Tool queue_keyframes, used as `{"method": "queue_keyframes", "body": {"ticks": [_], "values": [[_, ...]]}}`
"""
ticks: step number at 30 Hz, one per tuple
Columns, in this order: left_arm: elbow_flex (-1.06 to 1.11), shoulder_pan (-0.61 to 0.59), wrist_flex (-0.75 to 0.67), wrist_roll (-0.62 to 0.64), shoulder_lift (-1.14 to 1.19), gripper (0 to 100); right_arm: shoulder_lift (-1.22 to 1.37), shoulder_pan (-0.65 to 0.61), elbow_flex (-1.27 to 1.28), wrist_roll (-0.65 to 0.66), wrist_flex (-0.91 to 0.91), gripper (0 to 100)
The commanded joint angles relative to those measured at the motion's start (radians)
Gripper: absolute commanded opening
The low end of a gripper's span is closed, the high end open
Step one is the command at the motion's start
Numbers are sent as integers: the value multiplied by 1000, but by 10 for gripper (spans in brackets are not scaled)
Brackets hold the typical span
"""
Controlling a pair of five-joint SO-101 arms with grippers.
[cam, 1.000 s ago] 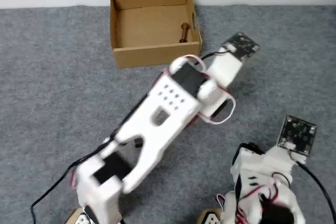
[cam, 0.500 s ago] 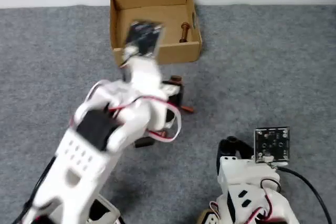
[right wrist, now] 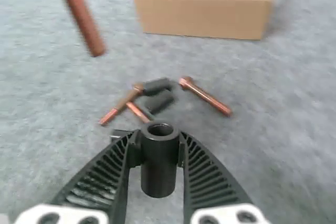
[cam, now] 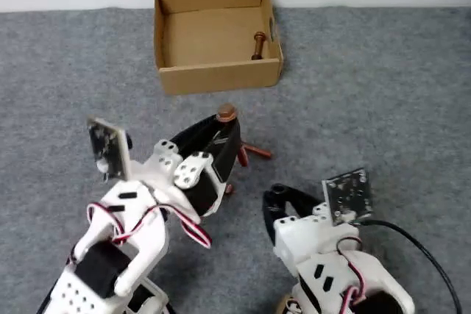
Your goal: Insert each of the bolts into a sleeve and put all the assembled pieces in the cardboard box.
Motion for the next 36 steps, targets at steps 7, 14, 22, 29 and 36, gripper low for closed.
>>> {"method": "queue_keyframes", "body": {"ticks": [7, 14, 22, 29, 36], "values": [[2, -2, -49, 51, -87, 4, -2, -99, 28, 94, -84, 8], [12, 0, -51, 141, -78, 4, -2, -99, 48, 233, -189, 8], [81, 2, -49, 140, -86, 4, -1, -99, 44, 328, -245, 8], [77, 6, -32, 140, -86, 4, -1, -99, 43, 377, -280, 8], [71, 89, 23, 140, -89, 4, -1, -94, 44, 384, -272, 8]]}}
